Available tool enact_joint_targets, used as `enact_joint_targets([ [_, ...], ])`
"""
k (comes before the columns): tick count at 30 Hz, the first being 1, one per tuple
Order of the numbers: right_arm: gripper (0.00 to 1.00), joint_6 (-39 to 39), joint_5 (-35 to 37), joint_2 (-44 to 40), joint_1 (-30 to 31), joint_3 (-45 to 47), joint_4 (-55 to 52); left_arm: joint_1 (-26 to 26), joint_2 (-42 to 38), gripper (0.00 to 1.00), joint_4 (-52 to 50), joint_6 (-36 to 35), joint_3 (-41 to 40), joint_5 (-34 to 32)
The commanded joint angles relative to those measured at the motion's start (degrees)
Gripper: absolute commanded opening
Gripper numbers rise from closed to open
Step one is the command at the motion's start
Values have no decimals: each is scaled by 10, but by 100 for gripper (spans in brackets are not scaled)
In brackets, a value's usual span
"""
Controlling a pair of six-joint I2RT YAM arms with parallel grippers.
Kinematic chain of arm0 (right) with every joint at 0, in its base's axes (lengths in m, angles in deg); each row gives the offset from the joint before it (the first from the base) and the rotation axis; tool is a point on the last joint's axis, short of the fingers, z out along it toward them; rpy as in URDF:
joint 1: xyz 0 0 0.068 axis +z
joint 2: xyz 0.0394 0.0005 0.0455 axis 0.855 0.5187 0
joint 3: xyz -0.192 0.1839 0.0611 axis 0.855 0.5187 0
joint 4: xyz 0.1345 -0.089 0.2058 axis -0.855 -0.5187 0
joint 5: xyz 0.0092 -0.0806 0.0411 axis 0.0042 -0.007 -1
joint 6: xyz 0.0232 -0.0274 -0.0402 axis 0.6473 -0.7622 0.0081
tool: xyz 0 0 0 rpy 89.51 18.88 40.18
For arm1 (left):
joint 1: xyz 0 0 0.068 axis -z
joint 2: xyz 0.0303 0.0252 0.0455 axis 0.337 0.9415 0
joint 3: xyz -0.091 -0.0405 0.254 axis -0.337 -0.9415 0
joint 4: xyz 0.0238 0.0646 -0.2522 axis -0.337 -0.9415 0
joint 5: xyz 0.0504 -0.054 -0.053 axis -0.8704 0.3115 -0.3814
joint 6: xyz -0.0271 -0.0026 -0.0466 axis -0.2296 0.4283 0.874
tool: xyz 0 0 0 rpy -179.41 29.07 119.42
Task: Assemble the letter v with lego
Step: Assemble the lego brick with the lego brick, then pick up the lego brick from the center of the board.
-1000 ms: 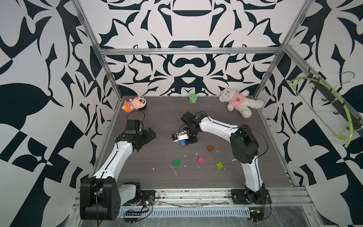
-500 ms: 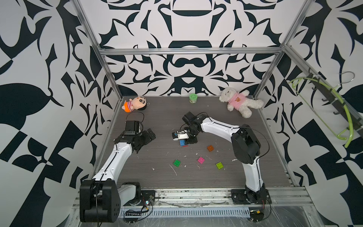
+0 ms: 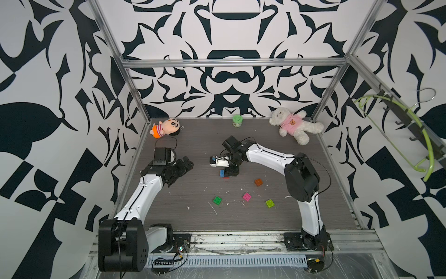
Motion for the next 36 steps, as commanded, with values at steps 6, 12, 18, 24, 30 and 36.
enact_joint_targets([
  [6, 61, 170, -11, -166, -76, 115, 77, 49, 68, 100, 81, 55, 10, 59],
  [12, 62, 400, 21, -271, -148, 256, 148, 182, 177, 98, 122, 110, 58, 25],
  [18, 60, 500, 62, -320, -170, 329, 143, 200, 234, 91, 316, 180, 6, 101],
  [24, 58, 566, 13, -370, -220, 414, 197, 200, 234, 89, 498, 239, -84, 129],
  [30, 56, 645, -83, -360, -232, 472, 283, 200, 282, 86, 752, 300, -176, 155],
  [36, 56, 670, -71, -385, -233, 517, 317, 198, 446, 68, 1078, 405, -228, 160],
])
